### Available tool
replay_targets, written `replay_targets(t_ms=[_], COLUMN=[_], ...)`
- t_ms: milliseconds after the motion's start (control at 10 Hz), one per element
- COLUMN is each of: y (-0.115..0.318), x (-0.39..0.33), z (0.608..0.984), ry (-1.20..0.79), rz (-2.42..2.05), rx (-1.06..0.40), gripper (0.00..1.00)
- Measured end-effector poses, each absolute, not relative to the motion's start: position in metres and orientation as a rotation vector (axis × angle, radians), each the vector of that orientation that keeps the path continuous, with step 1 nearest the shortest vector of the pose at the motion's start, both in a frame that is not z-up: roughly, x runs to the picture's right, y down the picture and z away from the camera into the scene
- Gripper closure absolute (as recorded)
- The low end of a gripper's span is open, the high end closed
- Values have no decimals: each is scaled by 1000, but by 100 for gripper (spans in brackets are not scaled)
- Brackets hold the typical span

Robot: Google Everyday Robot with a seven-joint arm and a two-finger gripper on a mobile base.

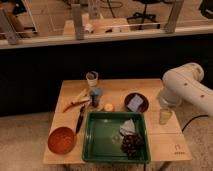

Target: Place towel in red bowl

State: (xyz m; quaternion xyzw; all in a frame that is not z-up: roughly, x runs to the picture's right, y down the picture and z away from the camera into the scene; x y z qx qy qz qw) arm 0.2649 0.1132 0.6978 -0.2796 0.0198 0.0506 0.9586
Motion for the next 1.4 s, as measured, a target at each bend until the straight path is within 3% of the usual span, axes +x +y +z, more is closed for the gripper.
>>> replay_targets(t_ms=[200, 400, 500, 1400], y=[123, 132, 135, 178], x=[246, 219, 214, 169], z=[706, 714, 716, 737], ry=[42, 14, 6, -44], rz=[119, 95, 89, 114], rx=[-550, -543, -546, -693], gripper=[25, 45, 48, 49])
